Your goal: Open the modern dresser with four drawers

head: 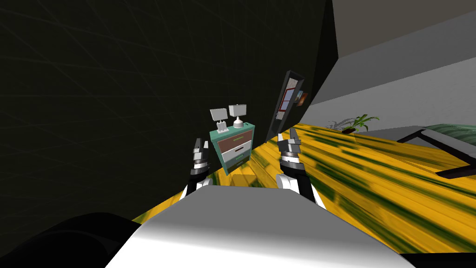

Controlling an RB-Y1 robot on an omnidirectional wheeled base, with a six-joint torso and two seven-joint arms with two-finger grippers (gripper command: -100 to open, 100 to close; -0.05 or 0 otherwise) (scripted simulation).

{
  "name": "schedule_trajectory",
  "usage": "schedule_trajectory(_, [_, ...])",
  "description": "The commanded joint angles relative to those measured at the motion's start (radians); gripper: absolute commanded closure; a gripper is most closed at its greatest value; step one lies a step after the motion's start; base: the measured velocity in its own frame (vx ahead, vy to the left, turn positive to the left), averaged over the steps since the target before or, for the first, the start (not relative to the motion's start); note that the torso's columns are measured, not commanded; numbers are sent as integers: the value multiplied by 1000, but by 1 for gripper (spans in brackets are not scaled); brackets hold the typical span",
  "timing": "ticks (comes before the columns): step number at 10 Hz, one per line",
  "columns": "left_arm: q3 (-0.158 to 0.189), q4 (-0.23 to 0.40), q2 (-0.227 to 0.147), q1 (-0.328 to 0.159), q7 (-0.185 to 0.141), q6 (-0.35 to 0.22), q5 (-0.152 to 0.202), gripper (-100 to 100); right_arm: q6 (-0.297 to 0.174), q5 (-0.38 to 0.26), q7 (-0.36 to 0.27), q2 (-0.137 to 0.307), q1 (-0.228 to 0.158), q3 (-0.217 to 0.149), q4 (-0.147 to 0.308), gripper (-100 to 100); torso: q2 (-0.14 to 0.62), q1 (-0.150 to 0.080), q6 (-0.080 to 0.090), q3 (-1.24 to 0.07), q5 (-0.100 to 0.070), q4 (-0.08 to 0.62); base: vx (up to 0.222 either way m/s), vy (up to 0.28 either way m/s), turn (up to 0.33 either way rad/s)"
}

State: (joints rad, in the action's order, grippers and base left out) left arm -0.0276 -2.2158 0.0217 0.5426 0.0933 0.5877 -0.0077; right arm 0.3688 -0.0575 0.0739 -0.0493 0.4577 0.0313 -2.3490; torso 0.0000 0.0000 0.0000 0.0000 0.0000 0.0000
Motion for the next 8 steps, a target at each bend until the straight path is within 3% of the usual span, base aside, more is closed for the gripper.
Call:
schedule_trajectory(1, [0, 0, 0, 0, 0, 0, 0, 0, 0, 0, 0, 0, 0, 0, 0, 0, 40, 0, 0, -82, 0, 41, 0, 0, 0])
schedule_trajectory(8, [0, 0, 0, 0, 0, 0, 0, 0, 0, 0, 0, 0, 0, 0, 0, 0, 544, 0, 0, -1087, 0, 544, 0, 0, 0])
